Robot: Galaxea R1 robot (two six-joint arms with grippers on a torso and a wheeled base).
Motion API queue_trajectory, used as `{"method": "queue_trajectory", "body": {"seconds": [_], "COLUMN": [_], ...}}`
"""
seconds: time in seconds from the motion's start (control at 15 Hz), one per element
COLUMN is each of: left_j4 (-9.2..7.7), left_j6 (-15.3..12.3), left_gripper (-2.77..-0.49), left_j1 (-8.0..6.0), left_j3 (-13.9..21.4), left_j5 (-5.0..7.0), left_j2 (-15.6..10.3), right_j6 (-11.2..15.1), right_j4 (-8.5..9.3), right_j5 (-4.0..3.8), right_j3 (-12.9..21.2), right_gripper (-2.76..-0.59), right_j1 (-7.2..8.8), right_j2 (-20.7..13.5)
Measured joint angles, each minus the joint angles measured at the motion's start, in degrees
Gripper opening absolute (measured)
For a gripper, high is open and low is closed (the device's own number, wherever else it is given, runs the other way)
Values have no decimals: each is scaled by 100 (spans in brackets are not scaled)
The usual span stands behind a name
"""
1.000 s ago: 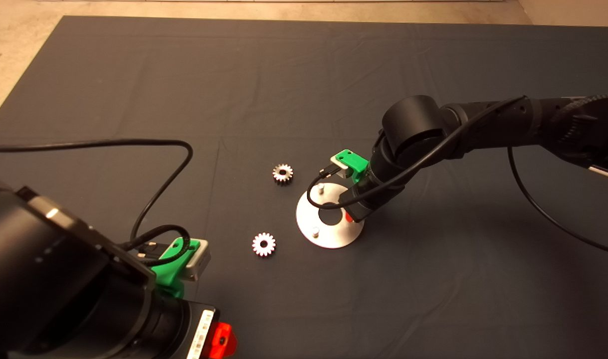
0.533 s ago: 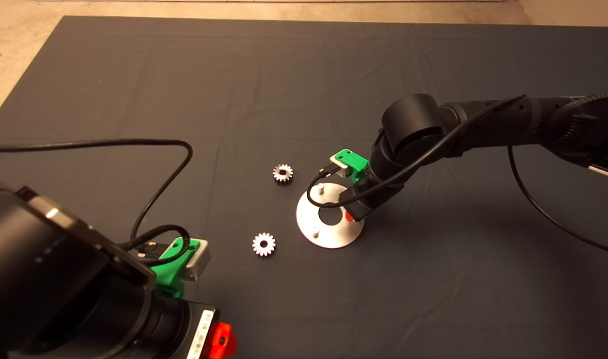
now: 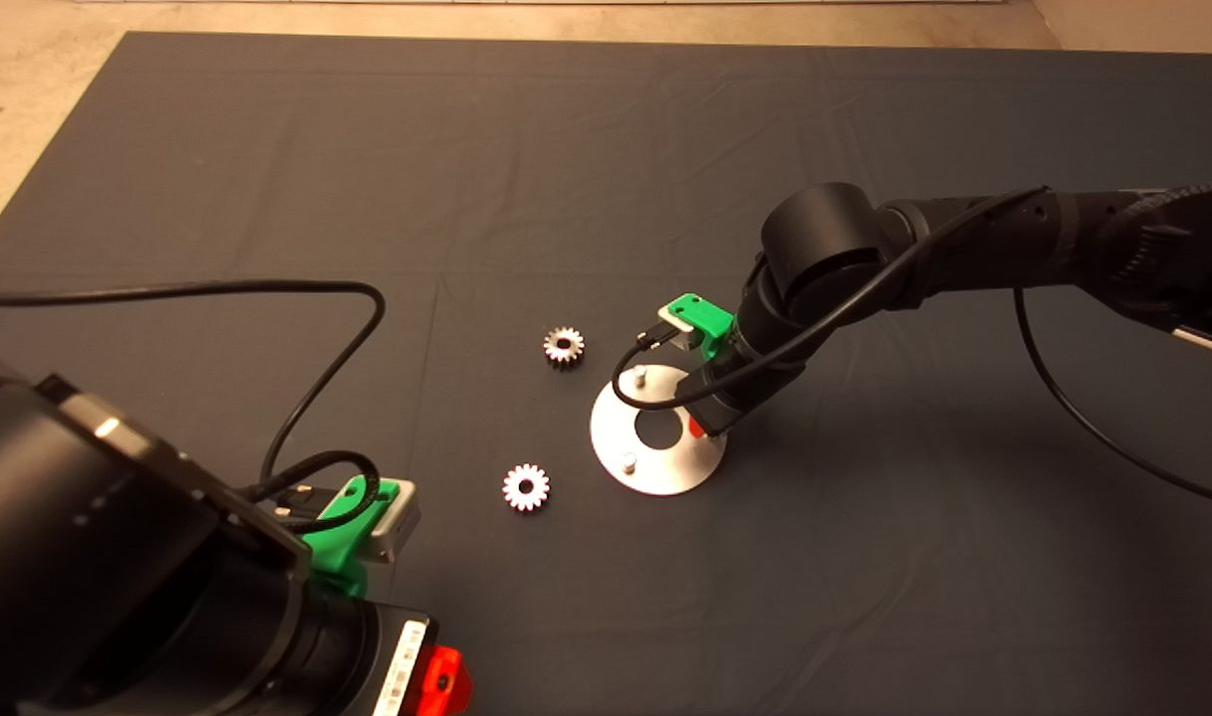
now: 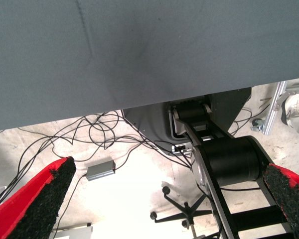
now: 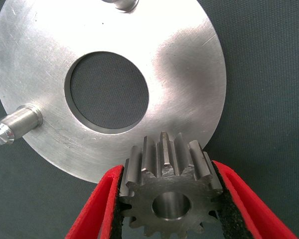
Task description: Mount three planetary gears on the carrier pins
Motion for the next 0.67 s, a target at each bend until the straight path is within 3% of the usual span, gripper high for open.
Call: {"method": "queue_trajectory", "body": {"seconds": [0.67], "left_j4": [0], "left_j6": [0], "left_gripper": [-50], "left_j1": [0], "left_j3": [0], "left_j5": [0], "left_j2": [0], "right_j6": [-28], "right_j4": [-4], "right_j5": [-1], "right_j3": [-38], "right_gripper": [-226], "right_j1": [11], "right_j2": [0]}}
